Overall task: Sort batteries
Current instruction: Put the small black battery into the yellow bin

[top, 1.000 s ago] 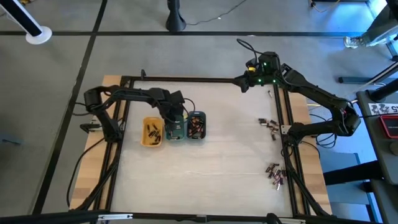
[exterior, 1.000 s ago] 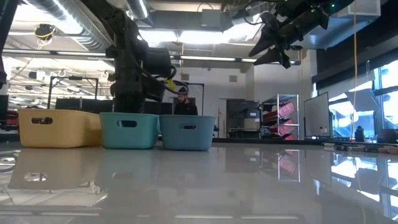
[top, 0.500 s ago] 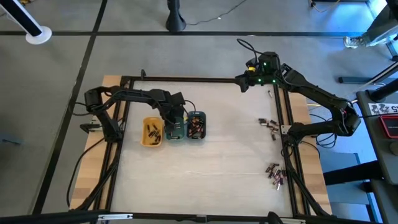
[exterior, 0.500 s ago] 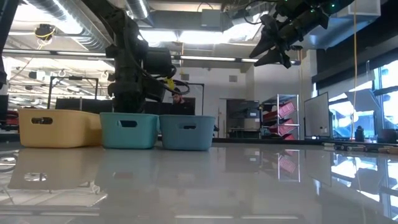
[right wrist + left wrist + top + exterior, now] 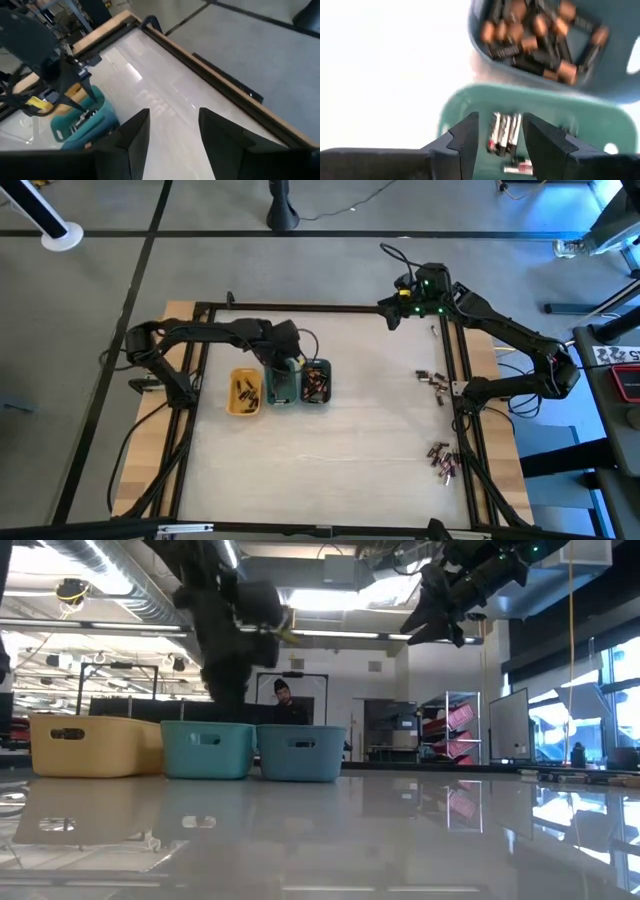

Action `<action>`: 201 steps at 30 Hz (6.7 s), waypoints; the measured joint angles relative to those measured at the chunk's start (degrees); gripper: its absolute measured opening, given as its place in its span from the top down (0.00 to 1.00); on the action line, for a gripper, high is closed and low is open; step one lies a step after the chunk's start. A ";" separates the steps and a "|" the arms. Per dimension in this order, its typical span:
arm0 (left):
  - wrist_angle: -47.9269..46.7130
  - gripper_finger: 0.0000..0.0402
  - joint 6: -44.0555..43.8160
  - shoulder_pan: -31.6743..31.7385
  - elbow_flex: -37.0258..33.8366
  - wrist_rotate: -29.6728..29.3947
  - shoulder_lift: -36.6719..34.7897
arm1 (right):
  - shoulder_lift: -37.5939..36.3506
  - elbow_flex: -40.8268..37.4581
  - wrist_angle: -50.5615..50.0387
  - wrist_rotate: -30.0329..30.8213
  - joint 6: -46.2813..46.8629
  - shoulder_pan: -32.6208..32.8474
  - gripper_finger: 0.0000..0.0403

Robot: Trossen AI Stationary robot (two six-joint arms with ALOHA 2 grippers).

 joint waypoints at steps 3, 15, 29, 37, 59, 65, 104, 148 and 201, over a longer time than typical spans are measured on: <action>1.46 0.65 -2.24 0.00 0.09 -3.65 -3.60 | 0.00 0.00 1.94 0.00 0.13 0.00 0.57; 6.82 0.67 -2.06 0.89 0.12 -9.41 -13.66 | 0.45 4.37 -4.07 0.16 -1.07 0.00 0.57; 8.64 0.67 2.67 9.49 -2.35 -7.85 -20.88 | 2.56 10.40 -37.10 14.85 -2.79 0.00 0.57; 9.97 0.67 5.73 13.54 -2.37 -3.43 -22.94 | 2.51 7.56 -40.67 15.91 -2.78 0.00 0.57; 22.70 0.67 5.93 21.38 -2.37 11.29 -23.29 | 2.54 -11.21 -45.96 15.95 10.36 0.00 0.57; 25.21 0.67 5.01 21.38 -2.37 11.28 -23.11 | 3.87 -15.42 -38.49 16.07 5.65 -1.76 0.57; 26.08 0.67 -0.02 21.30 -2.37 11.24 -23.11 | 11.05 -19.15 -32.97 15.95 -11.62 4.79 0.57; 26.01 0.67 0.31 21.33 -2.42 12.47 -22.48 | 6.74 -29.24 -39.47 8.33 25.88 15.02 0.57; 26.08 0.67 -3.79 21.27 -2.40 12.29 -22.48 | 10.56 -26.84 -22.96 19.89 2.90 7.13 0.57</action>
